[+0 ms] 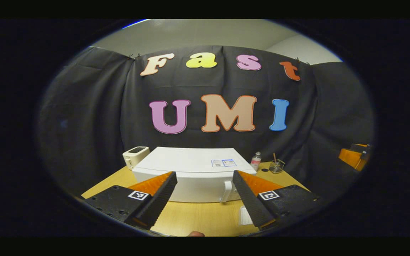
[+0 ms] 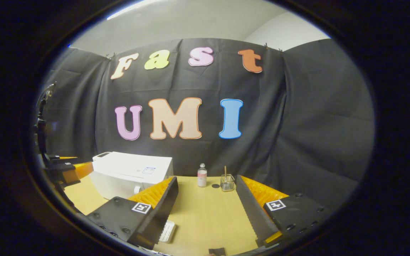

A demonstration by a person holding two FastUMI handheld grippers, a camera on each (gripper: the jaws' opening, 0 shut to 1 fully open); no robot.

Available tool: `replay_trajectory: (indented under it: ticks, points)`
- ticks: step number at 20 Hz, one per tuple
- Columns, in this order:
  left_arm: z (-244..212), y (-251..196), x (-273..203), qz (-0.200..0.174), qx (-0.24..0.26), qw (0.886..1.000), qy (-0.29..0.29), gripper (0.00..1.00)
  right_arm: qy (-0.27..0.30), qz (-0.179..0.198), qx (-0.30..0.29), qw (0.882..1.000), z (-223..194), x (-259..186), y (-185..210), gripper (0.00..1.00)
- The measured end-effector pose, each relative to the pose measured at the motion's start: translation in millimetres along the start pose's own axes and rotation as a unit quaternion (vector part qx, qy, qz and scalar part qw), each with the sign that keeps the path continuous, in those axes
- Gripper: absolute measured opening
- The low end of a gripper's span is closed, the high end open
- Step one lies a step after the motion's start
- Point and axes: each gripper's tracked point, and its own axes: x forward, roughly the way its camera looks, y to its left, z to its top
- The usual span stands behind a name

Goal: Open the microwave oven with the left hand, put the food in, and close the microwave oven.

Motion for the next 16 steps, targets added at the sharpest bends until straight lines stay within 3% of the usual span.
replay_trajectory:
  ticks: [16]
  points:
    - [-20, -2, -5, 0.005, 0.015, 1.0, 0.02, 0.96, 0.006, 0.016, -0.015, 1.0, 0, -9, 8, 0.93]
